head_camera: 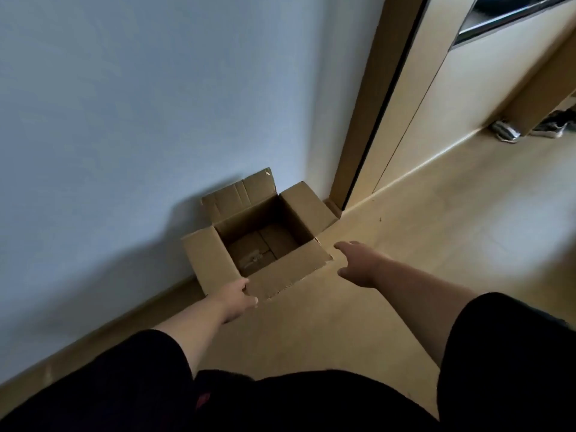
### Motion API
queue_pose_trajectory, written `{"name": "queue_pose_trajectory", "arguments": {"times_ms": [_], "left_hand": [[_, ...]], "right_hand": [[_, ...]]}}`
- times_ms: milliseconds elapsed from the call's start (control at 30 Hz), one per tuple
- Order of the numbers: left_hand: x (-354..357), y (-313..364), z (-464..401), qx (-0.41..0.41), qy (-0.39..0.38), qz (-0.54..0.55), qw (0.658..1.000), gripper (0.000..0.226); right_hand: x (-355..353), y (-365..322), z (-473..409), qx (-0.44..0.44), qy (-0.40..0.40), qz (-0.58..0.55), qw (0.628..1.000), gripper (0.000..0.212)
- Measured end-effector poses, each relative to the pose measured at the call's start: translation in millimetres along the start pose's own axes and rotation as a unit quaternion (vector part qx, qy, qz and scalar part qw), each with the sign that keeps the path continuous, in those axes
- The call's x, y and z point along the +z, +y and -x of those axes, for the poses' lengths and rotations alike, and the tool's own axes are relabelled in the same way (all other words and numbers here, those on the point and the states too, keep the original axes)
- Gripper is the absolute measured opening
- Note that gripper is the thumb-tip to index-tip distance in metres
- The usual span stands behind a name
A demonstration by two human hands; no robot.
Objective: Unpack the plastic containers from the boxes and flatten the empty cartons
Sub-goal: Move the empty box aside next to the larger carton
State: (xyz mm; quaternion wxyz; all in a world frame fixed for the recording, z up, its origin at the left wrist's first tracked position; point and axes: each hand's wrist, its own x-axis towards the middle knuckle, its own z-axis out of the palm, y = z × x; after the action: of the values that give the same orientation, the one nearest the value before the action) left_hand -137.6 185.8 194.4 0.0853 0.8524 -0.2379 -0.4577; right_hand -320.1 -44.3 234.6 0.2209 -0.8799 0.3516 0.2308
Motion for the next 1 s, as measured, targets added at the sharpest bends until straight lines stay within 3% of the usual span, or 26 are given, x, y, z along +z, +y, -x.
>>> {"name": "queue_pose_trajectory", "arguments": {"times_ms": [267, 533, 800, 1000], "left_hand": [[-2, 11, -46, -0.051, 0.008, 0.098, 0.994, 0.065], [-45, -19, -122, -0.15, 0.046, 0.129, 0.979, 0.053], [-68, -41, -172, -0.227, 0.046, 0.131, 0.964, 0.061], [-32, -55, -209, -0.35, 0.132, 0.212, 0.903, 0.073]], "right_hand": [[-21, -2, -96, -0.059, -0.045, 0.067, 0.995, 0.071], [-33, -8, -173, -0.031, -0.071, 0.077, 0.994, 0.067], [-41, 11, -247, -0.015, -0.096, 0.055, 0.994, 0.064], [-26, 45, -313, -0.011, -0.112, 0.057, 0.992, 0.063]]}}
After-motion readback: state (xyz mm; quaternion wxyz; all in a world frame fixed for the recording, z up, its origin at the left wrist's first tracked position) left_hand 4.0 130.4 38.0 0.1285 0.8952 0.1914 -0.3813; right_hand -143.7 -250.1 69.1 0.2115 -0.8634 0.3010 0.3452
